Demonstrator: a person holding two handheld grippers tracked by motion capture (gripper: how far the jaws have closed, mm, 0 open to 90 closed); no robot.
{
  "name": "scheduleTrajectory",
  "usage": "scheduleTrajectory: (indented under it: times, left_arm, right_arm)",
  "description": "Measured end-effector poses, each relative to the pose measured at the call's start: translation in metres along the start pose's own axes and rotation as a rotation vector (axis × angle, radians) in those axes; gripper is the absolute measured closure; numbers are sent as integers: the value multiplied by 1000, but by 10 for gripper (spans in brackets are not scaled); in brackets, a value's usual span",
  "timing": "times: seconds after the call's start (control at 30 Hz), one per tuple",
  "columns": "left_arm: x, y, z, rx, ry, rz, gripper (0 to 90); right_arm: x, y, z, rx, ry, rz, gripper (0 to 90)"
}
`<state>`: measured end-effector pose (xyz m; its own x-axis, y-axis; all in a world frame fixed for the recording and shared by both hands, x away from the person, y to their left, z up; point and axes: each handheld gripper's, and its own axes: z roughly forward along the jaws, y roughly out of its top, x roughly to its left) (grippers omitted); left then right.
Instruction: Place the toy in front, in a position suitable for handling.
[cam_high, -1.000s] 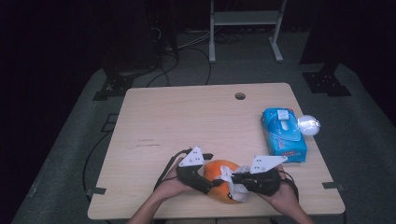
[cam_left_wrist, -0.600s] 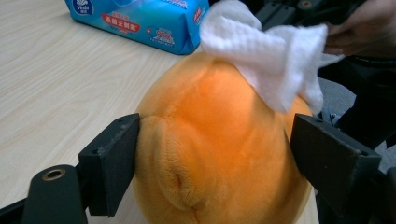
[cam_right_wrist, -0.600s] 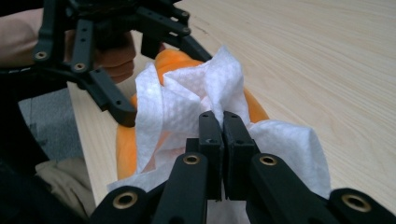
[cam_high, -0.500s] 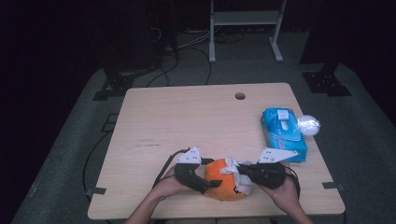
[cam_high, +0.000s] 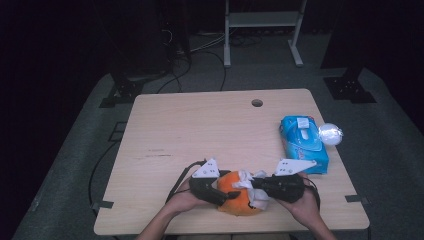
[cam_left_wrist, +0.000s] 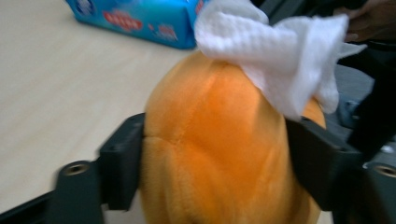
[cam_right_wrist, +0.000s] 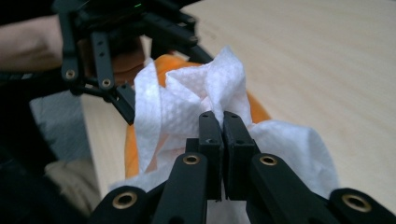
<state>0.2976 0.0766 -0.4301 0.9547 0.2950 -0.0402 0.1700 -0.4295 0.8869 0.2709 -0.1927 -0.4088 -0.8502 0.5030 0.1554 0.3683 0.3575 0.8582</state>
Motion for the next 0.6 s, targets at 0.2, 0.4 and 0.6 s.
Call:
scheduleTrajectory:
  times: [0.2,0.4,0.6]
  left_arm:
    - [-6,4,-4,-64,180,154,360]
    - [5,-7,-8,-26,141,102,344]
    - [4,-12,-14,-11,109,87,310]
  right_arm:
    - [-10,19,3,-71,-72,24,869]
    - [-21,13,21,-42,-63,66,870]
    - [-26,-2,15,-28,-90,96,869]
